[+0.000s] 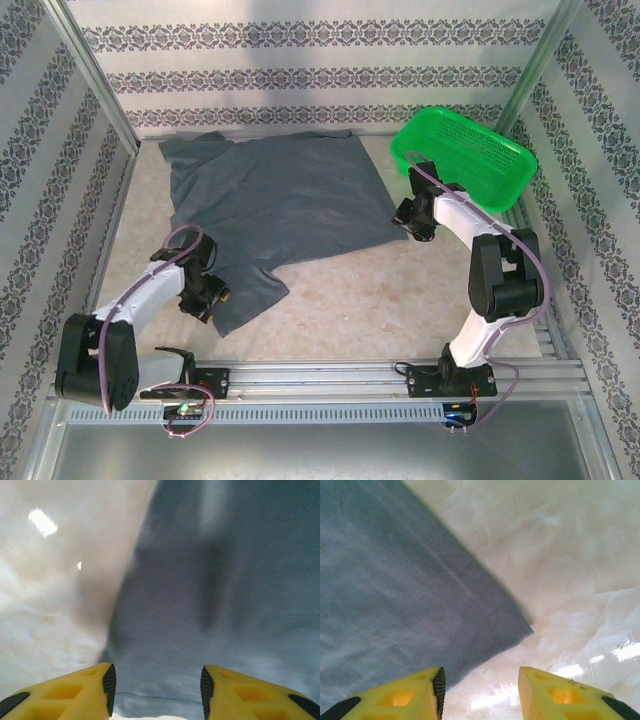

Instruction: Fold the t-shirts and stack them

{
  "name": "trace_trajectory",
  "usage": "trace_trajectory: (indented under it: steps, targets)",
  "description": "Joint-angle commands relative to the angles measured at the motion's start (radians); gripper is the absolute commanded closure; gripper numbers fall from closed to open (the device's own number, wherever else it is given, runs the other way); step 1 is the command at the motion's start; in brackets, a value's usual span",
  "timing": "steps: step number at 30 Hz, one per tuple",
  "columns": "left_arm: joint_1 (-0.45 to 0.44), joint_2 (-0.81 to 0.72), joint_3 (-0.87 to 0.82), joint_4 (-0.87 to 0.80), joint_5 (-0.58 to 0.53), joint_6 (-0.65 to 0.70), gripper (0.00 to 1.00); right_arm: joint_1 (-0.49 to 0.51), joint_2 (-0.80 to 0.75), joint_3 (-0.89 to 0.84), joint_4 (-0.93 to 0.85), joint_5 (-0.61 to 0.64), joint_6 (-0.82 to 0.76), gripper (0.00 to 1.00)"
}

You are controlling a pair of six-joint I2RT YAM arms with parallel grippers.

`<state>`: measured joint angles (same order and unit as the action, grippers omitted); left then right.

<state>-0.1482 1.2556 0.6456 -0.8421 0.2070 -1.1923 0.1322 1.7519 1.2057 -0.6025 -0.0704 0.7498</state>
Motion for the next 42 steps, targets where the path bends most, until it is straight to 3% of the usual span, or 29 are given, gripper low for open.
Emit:
trace_trajectory:
  steps: [1,5,7,10,11,15,28,30,34,42]
  targets:
    - [-0.037,0.054,-0.032,0.044,0.023,-0.088,0.5,-0.021,0.046,0.03,-0.016,-0.009,-0.036,0.55]
    - [-0.059,0.202,-0.021,0.121,0.009,-0.064,0.62,-0.035,0.096,0.053,-0.016,-0.015,-0.042,0.54]
    - [-0.062,0.244,0.0,0.133,-0.019,-0.06,0.73,-0.034,0.118,0.065,-0.014,-0.019,-0.043,0.54]
    - [-0.061,0.229,0.046,0.078,-0.097,-0.062,0.98,-0.031,0.145,0.083,-0.014,-0.014,-0.038,0.54]
    - [-0.06,0.209,0.058,0.049,-0.122,-0.064,1.0,-0.031,0.15,0.086,-0.013,-0.012,-0.034,0.54]
    - [-0.05,0.111,0.086,-0.05,-0.199,-0.06,1.0,-0.028,0.167,0.092,-0.019,-0.01,-0.017,0.55]
    - [-0.025,0.054,0.088,-0.097,-0.204,-0.032,1.0,0.009,0.179,0.061,-0.029,0.007,0.052,0.57]
    - [-0.018,0.038,0.085,-0.103,-0.207,-0.03,1.0,0.013,0.208,0.09,-0.049,0.004,0.058,0.63]
    - [0.007,0.01,0.088,-0.13,-0.207,-0.008,1.0,0.017,0.208,0.119,-0.062,0.031,0.062,0.97]
    - [0.029,-0.104,0.091,-0.254,-0.246,-0.005,1.0,0.051,-0.006,0.011,-0.313,0.183,0.025,1.0]
